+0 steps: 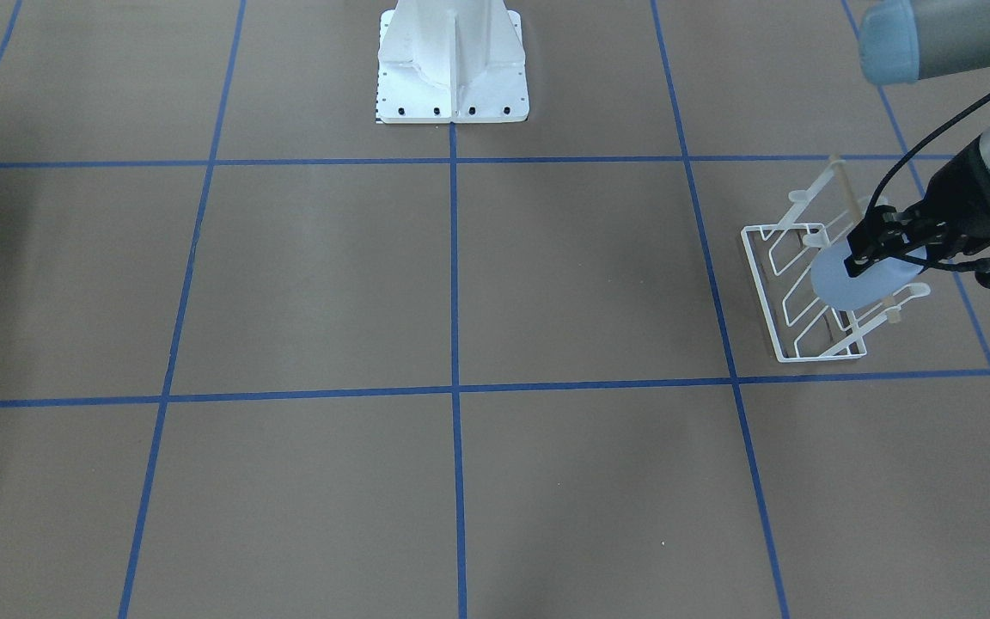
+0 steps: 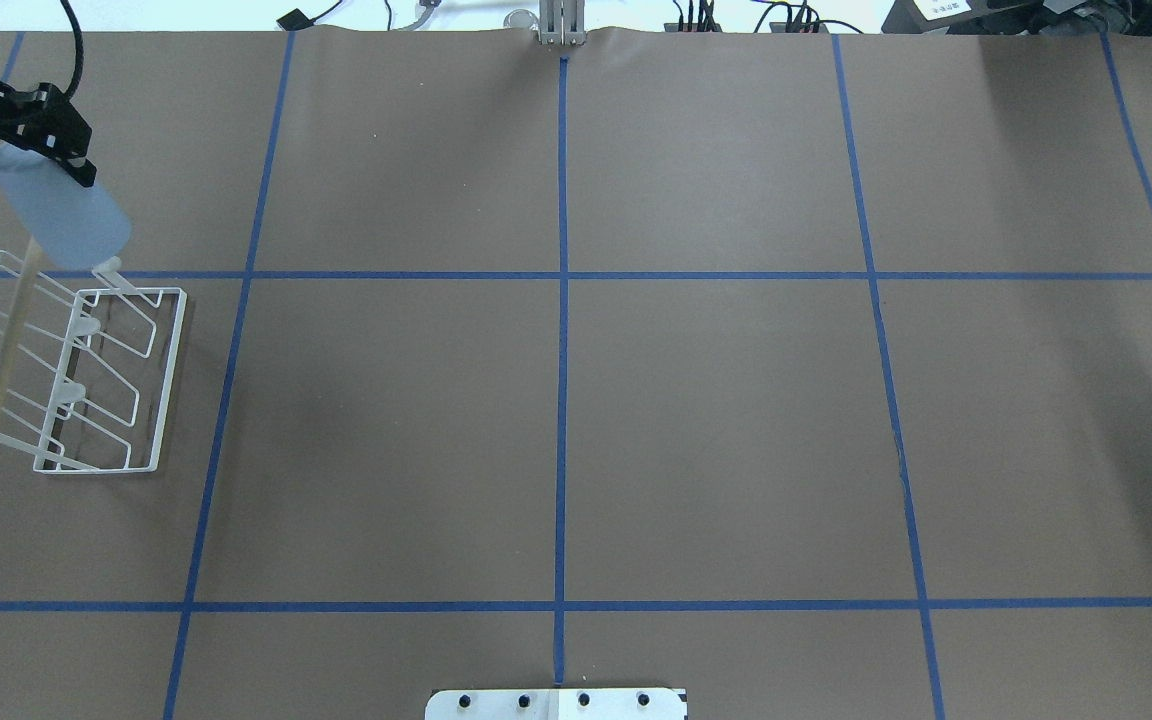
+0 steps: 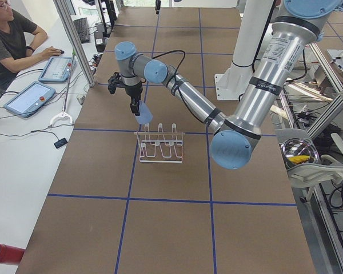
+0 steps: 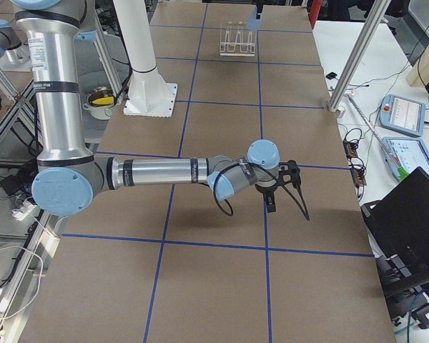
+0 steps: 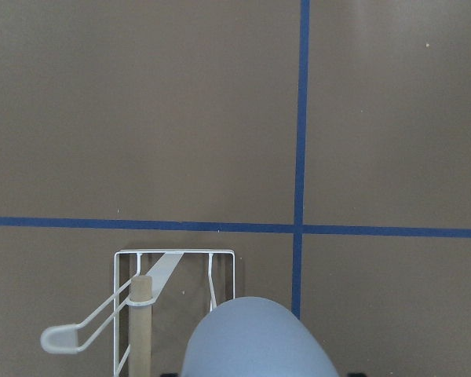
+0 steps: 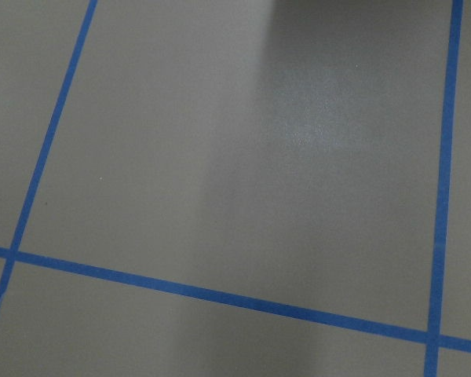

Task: Hang cup on cup holder
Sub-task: 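Carry the cup with the left gripper above the white wire rack, then lower the cup onto the rack's top peg with the left gripper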

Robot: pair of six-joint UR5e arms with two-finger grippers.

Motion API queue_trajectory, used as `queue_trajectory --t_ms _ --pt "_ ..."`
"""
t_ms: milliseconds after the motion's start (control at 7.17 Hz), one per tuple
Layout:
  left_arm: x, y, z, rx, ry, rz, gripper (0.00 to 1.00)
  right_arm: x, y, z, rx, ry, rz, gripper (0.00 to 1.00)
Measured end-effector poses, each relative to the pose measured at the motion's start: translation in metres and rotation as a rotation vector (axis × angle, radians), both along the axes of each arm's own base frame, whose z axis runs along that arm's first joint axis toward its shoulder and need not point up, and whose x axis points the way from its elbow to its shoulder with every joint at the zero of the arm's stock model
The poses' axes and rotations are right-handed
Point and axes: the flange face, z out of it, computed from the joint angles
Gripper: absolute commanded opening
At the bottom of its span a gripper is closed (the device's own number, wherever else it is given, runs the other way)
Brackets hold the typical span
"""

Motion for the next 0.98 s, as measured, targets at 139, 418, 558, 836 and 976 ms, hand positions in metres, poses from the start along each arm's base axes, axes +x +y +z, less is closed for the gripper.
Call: queue_trajectory --t_ms 139,418,558,836,976 --pt "0.008 0.002 0.002 -0.003 -0.005 0.011 0.0 0.0 0.0 0.0 -0.002 0.001 -0.001 1.0" --pt "0.02 0.005 0.006 0.007 -0.031 0.023 0.0 -0.001 0.0 0.0 -0.002 0.001 -0.002 1.0" --pt "0.022 0.006 0.008 0.011 -0.039 0.028 0.0 0.0 0.0 -0.001 -0.001 0.001 -0.001 1.0" --pt "0.024 0.007 0.015 0.015 -0.043 0.033 0.0 0.001 -0.001 -0.003 0.004 0.0 0.001 1.0" --pt "0.026 0.006 0.02 0.016 -0.042 0.034 0.0 0.001 -0.001 -0.004 0.006 0.0 0.001 1.0"
